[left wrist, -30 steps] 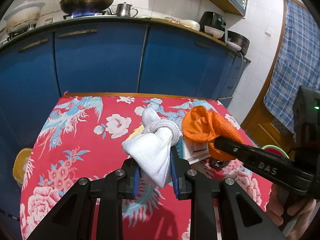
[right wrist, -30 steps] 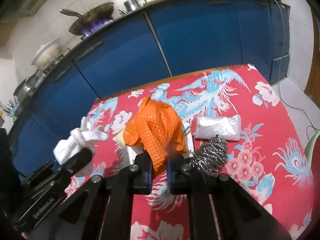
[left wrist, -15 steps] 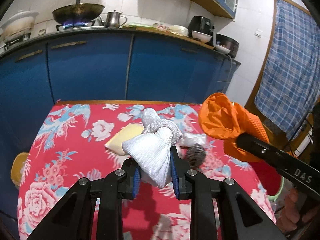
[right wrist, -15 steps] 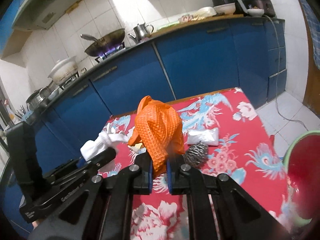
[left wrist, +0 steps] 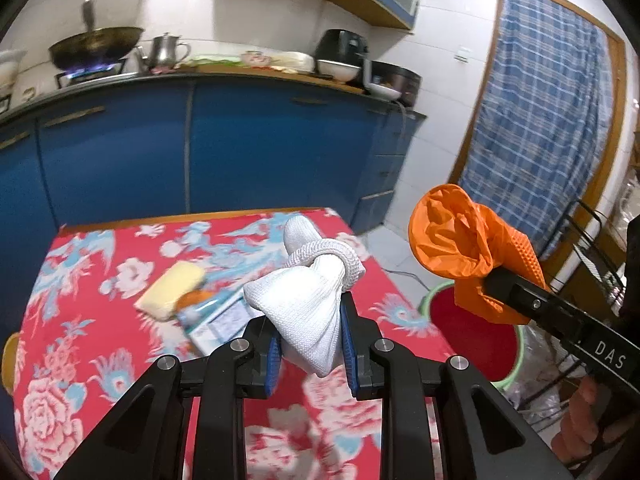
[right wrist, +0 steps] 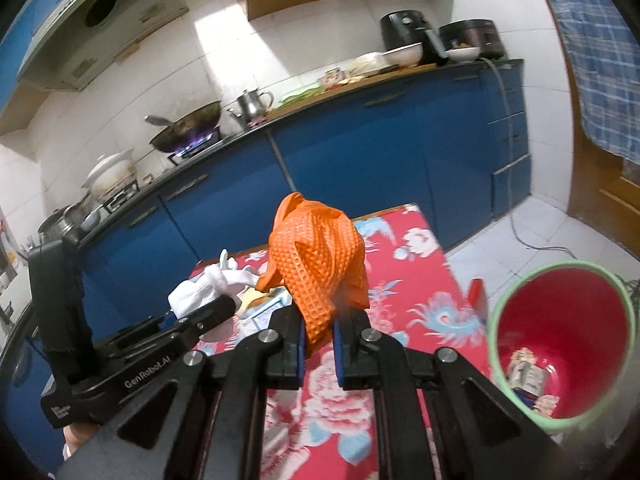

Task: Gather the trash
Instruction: 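Carry the white cloth in the left gripper and orange glove in the right gripper over the bucket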

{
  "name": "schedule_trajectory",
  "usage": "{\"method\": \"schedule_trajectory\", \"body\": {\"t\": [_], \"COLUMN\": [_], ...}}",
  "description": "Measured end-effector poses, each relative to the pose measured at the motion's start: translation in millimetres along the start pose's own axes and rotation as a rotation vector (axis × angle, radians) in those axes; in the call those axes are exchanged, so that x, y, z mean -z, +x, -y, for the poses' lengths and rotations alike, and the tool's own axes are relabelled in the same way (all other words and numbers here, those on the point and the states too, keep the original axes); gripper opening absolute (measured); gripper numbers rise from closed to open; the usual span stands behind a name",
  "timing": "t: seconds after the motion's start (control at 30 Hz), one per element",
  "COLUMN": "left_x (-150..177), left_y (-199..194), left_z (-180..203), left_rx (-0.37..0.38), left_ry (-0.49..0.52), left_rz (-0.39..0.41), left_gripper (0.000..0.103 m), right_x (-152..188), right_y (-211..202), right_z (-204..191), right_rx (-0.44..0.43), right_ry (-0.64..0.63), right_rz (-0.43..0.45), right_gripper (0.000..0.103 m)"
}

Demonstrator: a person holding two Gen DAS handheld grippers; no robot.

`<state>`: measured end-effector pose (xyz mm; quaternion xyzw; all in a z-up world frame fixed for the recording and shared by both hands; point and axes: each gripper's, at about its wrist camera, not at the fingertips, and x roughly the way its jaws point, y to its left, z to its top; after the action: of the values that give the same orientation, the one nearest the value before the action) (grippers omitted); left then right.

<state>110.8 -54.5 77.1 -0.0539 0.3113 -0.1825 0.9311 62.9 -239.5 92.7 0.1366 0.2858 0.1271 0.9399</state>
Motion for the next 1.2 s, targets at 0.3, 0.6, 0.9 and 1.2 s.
{"method": "schedule_trajectory", "body": {"t": [0.3, 0.6, 0.9, 1.2], "left_x": [-7.8, -9.3, -9.3, 2.9], "left_y": [9.0, 24.0, 42.1, 70.3], "left_z": [41.8, 79.5, 117.4, 148.0], "left_rx": [0.064, 0.118, 0.188, 0.228], "left_ry": [0.056, 0.107, 0.159, 0.188], "left_rz": [-0.011, -0.040, -0.061, -0.102], "left_gripper": [0.026, 0.026, 0.026, 0.026], "right_x": [-3.0, 1.4, 8.1, 18.1], "right_y": [-37.5, -65.8, -83.0, -87.7], "right_z": [37.7, 75.6, 109.1, 141.8], "right_rx": [0.085, 0.141, 0.185, 0.226], "right_ry": [0.049, 0.113, 0.176, 0.240], "right_rz": [0.042, 0.068, 0.079, 0.072], "right_gripper": [0.013, 0.013, 0.013, 0.013]}}
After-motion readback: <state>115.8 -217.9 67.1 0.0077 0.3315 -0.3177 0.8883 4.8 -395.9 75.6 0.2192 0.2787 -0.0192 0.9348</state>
